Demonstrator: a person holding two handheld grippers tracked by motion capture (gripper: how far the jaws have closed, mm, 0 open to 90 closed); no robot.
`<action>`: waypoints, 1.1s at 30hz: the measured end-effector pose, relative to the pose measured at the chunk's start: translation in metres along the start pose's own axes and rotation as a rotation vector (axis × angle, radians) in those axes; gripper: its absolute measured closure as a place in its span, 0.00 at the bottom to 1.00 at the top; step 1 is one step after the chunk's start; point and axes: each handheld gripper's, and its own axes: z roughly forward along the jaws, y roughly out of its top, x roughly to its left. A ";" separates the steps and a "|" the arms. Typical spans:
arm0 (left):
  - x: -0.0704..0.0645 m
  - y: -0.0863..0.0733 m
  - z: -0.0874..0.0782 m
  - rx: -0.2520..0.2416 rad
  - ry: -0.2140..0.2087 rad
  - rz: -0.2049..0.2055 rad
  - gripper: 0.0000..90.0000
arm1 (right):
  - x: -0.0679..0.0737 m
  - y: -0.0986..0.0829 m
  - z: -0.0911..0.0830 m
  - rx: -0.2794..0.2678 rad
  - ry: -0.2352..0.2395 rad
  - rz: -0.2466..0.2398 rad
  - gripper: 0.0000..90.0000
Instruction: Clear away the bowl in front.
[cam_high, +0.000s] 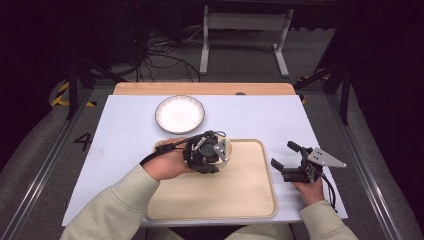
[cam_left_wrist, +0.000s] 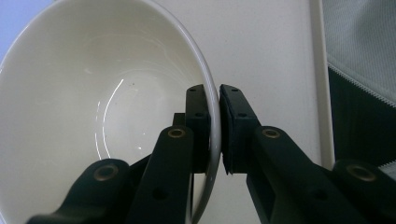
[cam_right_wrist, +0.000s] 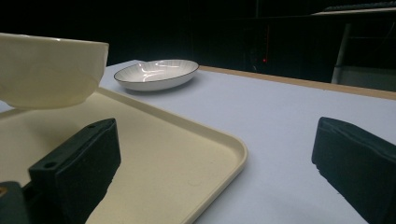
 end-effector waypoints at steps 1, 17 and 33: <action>0.000 0.000 0.001 0.005 -0.001 0.004 0.93 | 0.000 0.000 0.000 0.000 0.000 0.000 0.02; -0.004 0.004 0.023 0.043 -0.047 0.017 0.93 | 0.000 0.000 0.000 -0.002 0.000 0.006 0.02; -0.007 0.002 0.038 0.096 -0.065 0.019 0.93 | 0.000 0.000 0.000 -0.001 0.003 0.008 0.02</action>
